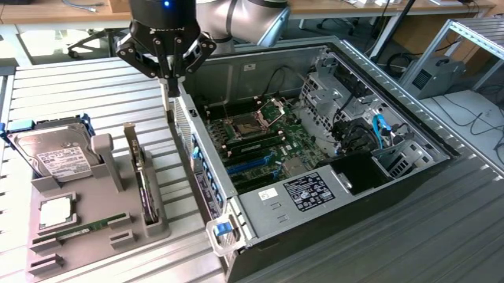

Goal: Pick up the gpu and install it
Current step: 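Reach for the gpu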

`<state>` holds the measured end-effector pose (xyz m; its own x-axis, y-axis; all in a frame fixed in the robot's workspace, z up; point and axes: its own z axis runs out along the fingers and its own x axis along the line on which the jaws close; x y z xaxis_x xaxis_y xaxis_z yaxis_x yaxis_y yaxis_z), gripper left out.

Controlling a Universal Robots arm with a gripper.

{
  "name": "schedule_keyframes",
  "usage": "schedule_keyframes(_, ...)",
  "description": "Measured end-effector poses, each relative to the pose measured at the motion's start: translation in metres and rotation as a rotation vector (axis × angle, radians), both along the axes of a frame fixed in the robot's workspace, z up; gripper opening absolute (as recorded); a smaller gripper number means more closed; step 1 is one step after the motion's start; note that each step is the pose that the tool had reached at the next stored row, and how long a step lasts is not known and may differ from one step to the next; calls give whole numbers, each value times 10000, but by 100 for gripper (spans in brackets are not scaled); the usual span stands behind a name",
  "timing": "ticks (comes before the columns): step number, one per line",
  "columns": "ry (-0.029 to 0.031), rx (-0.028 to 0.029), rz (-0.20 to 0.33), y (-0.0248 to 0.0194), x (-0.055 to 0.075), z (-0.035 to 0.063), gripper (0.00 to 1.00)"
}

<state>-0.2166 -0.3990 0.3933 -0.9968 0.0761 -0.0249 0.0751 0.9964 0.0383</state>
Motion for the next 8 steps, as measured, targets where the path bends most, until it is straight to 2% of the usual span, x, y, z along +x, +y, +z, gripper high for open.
schedule_keyframes(8, 0, 0, 0, 0, -42, 0, 11)
